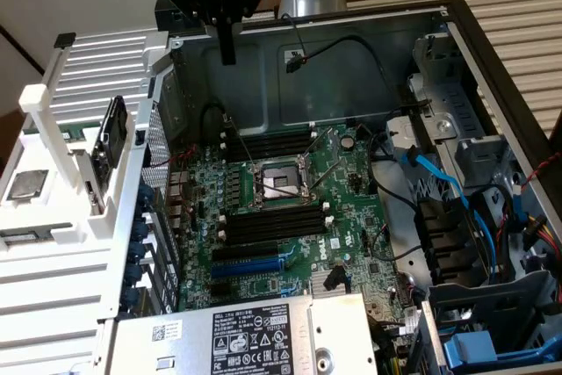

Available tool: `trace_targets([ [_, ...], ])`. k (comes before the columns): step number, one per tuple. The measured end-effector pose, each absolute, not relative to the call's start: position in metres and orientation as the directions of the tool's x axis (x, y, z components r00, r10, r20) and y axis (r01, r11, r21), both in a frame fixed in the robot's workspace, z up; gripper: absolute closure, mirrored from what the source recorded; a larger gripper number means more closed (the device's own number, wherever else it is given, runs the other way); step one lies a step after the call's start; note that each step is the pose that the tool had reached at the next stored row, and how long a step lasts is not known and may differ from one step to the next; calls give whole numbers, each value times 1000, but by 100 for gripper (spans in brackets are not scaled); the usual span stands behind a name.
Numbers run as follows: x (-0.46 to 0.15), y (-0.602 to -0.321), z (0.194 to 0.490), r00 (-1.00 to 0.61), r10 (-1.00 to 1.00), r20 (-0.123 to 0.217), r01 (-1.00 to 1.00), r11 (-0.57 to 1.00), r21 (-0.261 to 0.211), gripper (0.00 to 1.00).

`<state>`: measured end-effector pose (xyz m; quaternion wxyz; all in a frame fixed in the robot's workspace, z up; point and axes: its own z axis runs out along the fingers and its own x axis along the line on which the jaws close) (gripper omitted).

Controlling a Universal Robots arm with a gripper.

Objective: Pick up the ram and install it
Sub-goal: 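Reach for the ram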

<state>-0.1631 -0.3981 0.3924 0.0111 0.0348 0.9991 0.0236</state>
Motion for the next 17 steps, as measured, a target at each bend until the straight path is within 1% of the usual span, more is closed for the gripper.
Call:
trace_targets([
  [17,-228,-398,391,-999,50,-21,49,998,48,90],
])
